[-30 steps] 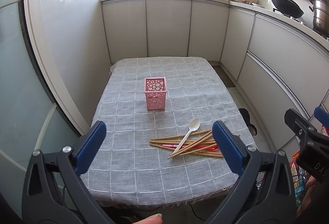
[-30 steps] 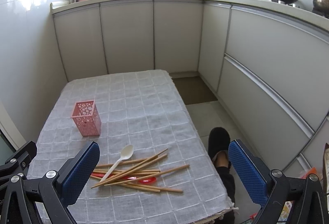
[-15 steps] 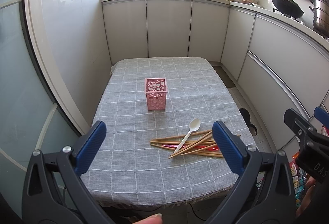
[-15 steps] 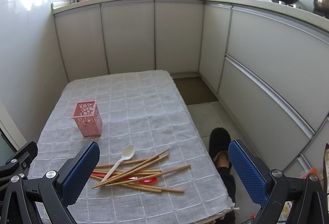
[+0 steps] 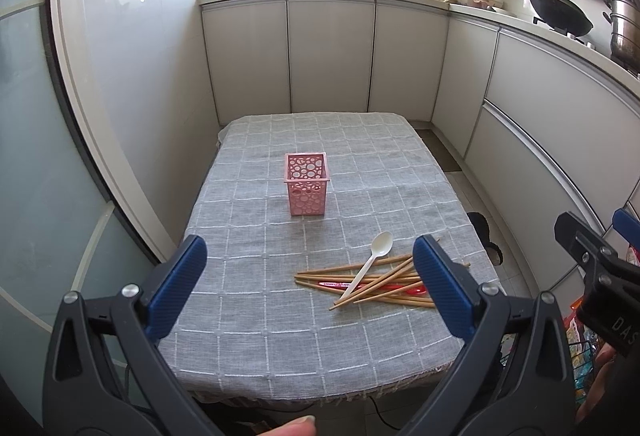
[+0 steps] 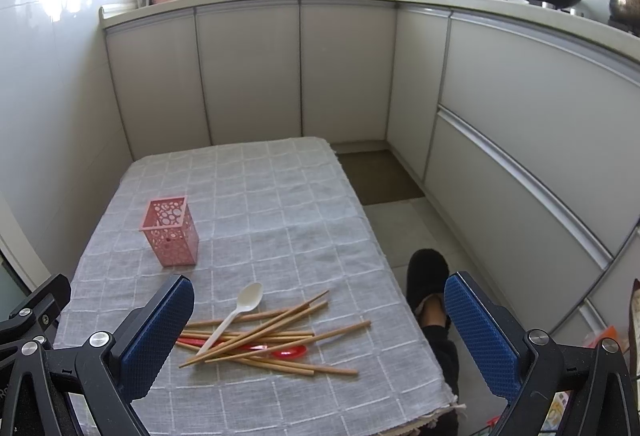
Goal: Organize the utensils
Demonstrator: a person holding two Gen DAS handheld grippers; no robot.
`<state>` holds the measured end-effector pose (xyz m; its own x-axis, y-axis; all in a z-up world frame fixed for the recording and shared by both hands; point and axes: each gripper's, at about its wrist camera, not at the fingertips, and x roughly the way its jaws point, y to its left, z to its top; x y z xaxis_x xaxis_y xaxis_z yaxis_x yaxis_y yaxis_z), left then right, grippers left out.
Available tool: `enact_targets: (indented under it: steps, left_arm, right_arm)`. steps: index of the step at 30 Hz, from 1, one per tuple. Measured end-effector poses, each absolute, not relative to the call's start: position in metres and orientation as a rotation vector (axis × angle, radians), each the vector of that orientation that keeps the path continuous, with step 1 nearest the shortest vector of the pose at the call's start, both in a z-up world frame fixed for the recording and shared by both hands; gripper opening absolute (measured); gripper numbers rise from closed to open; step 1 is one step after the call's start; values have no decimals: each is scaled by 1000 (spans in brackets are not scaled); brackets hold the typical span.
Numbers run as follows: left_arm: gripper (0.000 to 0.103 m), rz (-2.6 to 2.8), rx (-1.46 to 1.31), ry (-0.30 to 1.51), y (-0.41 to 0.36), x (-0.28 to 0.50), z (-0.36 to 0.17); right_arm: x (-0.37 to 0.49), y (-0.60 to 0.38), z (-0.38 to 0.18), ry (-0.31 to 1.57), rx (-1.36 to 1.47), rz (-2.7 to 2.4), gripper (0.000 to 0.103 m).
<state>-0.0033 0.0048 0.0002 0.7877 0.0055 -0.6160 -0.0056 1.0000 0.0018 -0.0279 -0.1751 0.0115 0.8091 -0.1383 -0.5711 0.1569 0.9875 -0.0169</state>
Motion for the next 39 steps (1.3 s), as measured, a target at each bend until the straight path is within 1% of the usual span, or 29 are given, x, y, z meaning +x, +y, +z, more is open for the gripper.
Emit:
enact_targets:
  steps: [21,32,39]
  left_arm:
    - [102,22,2,664,9,-1,0]
    - [102,61,24,667,1,9,-7]
    - [102,17,40,705,-1,33,-22]
  right_arm:
    - [-24,-176,8,610,40,-142,103]
    - [-9,-181,-7,636,42,-123,103]
    - [11,-191,-26,683,3,-142,103]
